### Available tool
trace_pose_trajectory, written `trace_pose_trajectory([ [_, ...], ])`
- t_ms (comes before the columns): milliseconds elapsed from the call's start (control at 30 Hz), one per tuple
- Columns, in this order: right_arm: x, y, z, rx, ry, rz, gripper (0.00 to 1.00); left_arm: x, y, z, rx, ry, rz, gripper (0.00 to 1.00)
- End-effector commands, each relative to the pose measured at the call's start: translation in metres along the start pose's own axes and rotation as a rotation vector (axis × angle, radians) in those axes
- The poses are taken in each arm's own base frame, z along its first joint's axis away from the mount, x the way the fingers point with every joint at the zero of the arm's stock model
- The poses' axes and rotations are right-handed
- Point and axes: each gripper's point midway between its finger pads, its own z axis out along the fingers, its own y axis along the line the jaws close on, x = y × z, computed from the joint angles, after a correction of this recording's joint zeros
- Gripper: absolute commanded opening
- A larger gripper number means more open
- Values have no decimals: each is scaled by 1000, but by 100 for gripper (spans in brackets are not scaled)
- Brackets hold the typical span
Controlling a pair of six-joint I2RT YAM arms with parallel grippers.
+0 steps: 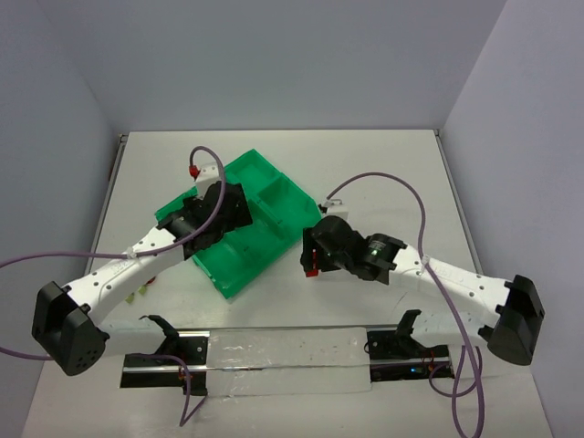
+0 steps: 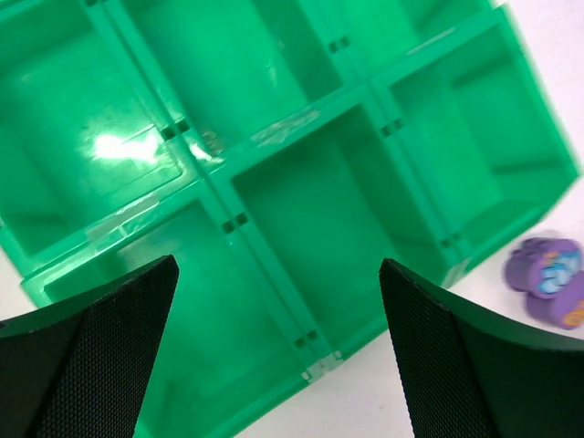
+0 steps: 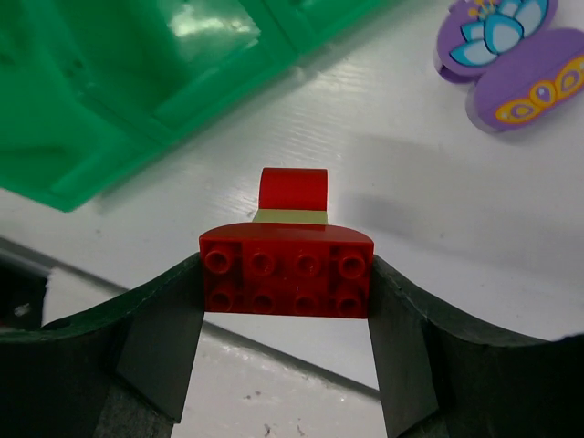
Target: Sort the legos into containers by color
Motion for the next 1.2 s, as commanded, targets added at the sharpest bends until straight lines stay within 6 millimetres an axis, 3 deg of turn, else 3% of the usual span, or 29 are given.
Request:
trace_pose_trajectory([
  [0,-46,26,-26,-188,-79,-6,38,-39,-34,-20,280,-41,-123,97],
  [267,-99,48,-48,-424,-151,62,39,-66,-65,-58,757,-41,-236,96],
  [400,-114,58,-56,-516,-161,72,39,-64,-86,-75,941,-10,-215,96],
  [667,-128,70,-63,-622,-170,89,40,-25,-97,-74,1117,103,-282,96],
  [1167,-133,83,-66,-746,-144,111,40,-8,-99,-123,1481,54,-277,95],
])
